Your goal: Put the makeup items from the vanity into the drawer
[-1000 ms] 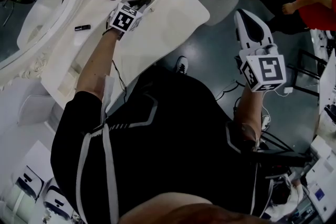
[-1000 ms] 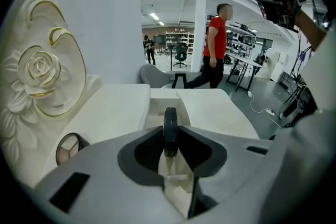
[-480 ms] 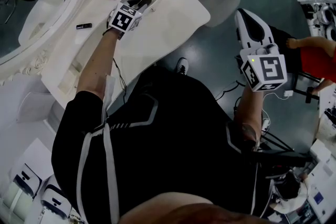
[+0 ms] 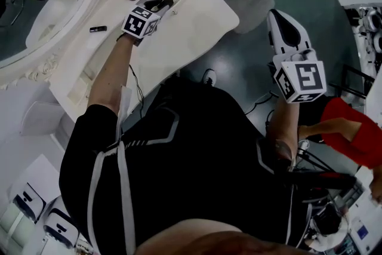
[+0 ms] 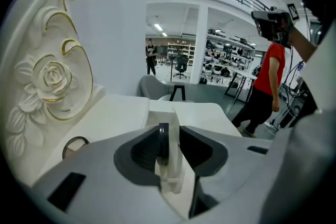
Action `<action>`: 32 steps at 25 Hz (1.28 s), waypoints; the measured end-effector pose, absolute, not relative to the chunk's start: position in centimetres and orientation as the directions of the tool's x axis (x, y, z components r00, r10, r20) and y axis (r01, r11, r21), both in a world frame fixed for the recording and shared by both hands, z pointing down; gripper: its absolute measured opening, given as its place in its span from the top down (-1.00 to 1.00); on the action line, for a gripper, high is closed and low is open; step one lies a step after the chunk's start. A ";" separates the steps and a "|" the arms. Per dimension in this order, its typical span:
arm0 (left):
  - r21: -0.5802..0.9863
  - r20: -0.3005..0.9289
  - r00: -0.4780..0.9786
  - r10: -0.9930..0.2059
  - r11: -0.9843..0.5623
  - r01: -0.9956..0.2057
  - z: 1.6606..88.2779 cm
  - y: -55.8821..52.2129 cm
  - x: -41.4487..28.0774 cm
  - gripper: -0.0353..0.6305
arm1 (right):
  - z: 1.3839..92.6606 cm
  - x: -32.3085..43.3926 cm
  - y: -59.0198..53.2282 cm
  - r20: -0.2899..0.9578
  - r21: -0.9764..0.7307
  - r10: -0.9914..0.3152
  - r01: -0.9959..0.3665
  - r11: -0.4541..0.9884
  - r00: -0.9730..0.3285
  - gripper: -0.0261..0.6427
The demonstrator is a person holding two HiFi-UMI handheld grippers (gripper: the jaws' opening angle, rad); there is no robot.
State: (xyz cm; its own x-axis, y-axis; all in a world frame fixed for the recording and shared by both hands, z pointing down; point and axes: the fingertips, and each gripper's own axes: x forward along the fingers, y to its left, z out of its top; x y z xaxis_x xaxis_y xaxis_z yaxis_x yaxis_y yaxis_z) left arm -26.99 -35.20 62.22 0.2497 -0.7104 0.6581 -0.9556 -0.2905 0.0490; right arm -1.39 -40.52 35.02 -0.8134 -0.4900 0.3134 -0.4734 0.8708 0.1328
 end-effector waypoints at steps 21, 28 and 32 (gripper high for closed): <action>-0.013 0.417 0.069 -0.906 -0.082 -0.997 44.1 -32.1 -23.2 0.59 | 31.1 0.8 -42.2 0.143 0.056 -0.363 -0.359 0.932 -0.921 0.91; 0.060 0.239 -0.084 -0.967 0.101 -0.993 35.6 -29.9 -22.2 0.62 | 30.7 0.8 -42.8 0.116 0.000 -0.280 -0.282 0.960 -0.953 0.91; 0.088 0.148 -0.195 -0.969 0.210 -0.974 31.9 -27.9 -22.5 0.75 | 30.9 -0.1 -42.8 0.114 -0.021 -0.221 -0.225 0.974 -0.969 0.91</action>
